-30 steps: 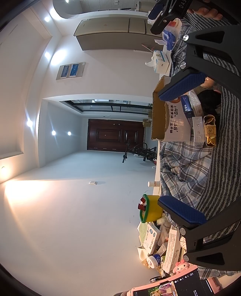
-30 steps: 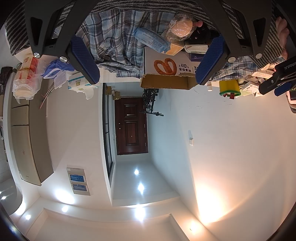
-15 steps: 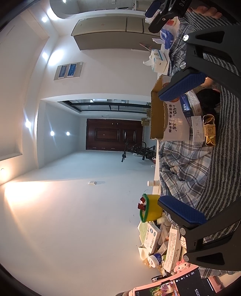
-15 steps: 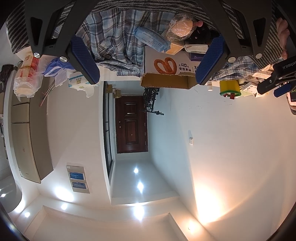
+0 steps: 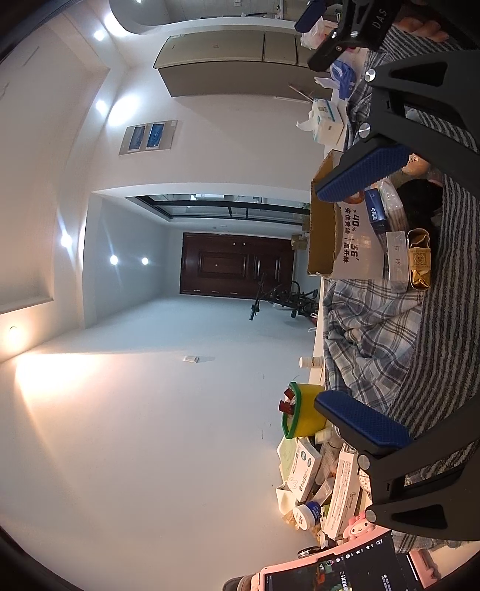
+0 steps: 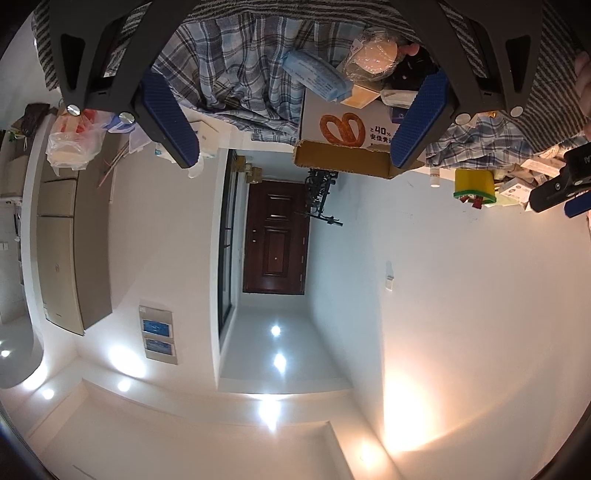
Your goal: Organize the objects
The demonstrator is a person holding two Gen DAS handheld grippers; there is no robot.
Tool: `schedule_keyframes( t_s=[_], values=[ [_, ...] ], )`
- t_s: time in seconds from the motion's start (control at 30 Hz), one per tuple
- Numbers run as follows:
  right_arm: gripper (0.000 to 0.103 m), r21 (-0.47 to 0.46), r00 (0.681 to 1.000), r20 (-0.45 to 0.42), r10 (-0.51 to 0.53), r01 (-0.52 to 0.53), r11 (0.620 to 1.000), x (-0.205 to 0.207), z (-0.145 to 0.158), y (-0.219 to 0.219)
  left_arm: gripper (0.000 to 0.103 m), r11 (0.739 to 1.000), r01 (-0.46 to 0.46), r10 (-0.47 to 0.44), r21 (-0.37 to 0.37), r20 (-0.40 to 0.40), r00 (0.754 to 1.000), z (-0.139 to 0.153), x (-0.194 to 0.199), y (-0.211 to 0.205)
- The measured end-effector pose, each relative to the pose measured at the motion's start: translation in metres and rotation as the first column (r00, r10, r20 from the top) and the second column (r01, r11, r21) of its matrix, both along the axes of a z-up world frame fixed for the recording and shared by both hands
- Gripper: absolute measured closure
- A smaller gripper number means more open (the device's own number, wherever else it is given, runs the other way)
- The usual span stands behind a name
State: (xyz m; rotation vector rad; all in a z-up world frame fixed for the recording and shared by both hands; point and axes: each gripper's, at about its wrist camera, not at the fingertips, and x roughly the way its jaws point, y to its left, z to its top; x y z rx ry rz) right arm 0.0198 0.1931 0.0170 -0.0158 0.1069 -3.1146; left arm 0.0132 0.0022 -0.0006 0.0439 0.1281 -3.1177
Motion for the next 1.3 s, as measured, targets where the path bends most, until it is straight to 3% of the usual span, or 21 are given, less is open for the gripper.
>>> schedule_keyframes(
  t_s=[0.2, 0.63, 0.87, 1.1, 1.3],
  values=[
    [0.0, -0.063, 1.0, 0.003, -0.024, 0.024, 0.998, 0.0, 0.001, 0.012, 0.0, 0.999, 0.007, -0.006, -0.043, 0.031, 1.0, 0.001, -0.007, 0.01],
    [0.0, -0.06, 0.998, -0.032, 0.052, -0.054, 0.997, 0.009, 0.003, 0.011, 0.0, 0.994, 0.068, -0.065, -0.089, 0.033, 0.997, 0.003, -0.009, 0.02],
    [0.0, -0.054, 0.998, 0.035, 0.051, -0.049, 0.997, -0.003, 0.003, 0.008, 0.0, 0.986, 0.116, -0.109, -0.118, 0.061, 0.992, 0.001, -0.014, 0.028],
    [0.0, -0.035, 0.998, 0.053, 0.017, -0.016, 0.999, -0.008, 0.007, 0.006, 0.0, 0.984, 0.166, -0.159, -0.058, 0.117, 0.98, 0.003, -0.026, 0.018],
    [0.0, -0.021, 0.998, 0.059, -0.01, 0.012, 1.0, -0.011, 0.018, 0.002, 0.0, 0.983, 0.132, -0.119, -0.129, 0.106, 0.987, 0.016, -0.024, 0.021]
  ],
)
